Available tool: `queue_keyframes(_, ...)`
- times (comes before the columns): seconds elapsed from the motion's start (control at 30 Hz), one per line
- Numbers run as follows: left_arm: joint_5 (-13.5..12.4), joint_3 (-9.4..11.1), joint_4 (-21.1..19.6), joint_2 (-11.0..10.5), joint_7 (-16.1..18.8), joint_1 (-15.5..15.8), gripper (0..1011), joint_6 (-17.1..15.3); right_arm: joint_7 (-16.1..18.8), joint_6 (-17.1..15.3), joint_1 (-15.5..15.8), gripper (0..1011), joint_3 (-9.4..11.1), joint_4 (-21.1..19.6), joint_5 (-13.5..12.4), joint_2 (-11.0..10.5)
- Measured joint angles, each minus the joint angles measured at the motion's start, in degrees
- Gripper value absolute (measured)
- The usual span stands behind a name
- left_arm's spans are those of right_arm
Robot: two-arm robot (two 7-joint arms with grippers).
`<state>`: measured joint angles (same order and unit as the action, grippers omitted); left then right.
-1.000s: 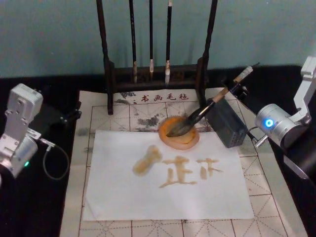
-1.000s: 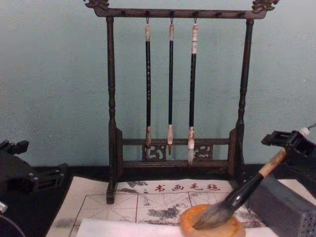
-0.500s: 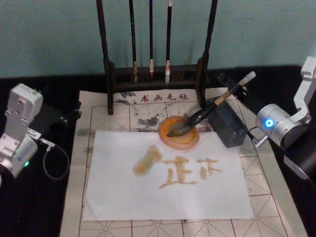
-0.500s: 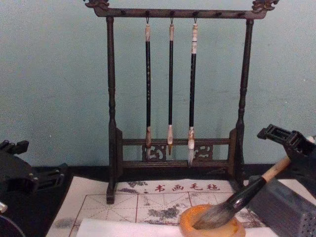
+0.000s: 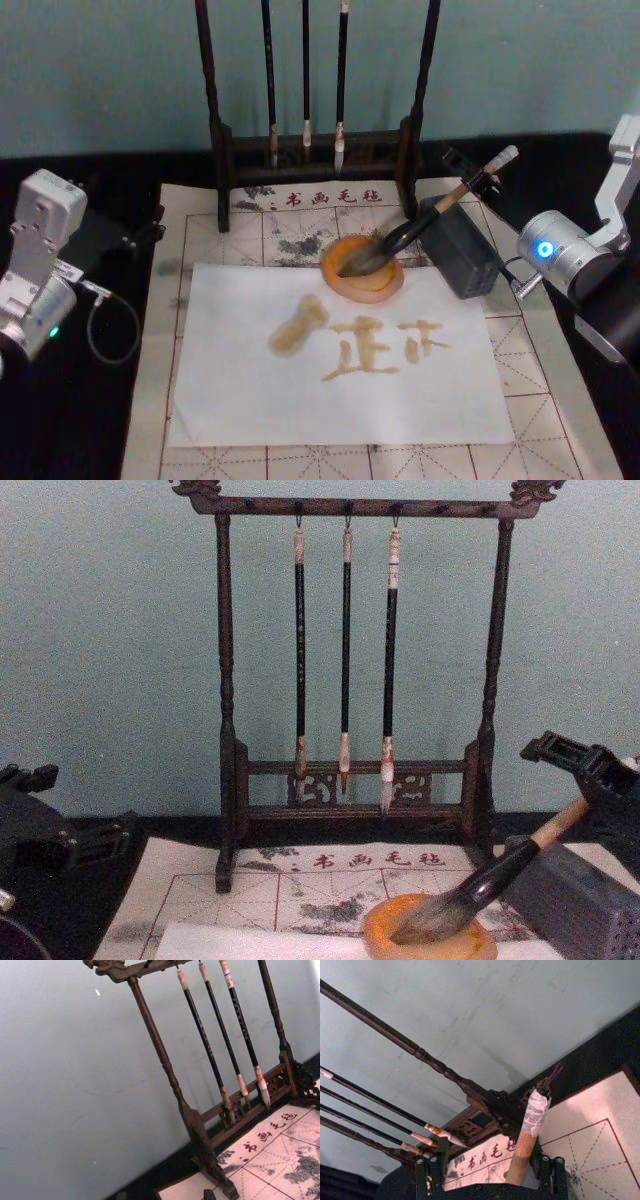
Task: Pick up the brush from the inkstone, write on the paper, then place the brush back to its original position.
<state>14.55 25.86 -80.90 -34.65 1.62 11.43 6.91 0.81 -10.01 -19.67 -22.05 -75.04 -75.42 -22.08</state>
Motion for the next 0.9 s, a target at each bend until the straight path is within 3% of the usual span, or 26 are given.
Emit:
queue_keyframes(0.43, 0.0, 0.0, 0.0, 0.0, 0.0, 0.0, 1001, 0.0, 0.4, 0.2, 0.7, 1002, -0.6, -0.9, -0.9, -1.2)
queue_keyframes(0.9, 0.0, 0.0, 0.0, 0.0, 0.0, 0.0, 1001, 0.0, -1.2, 1.3, 3.9, 1002, -0.5, -4.2, -2.8, -3.9)
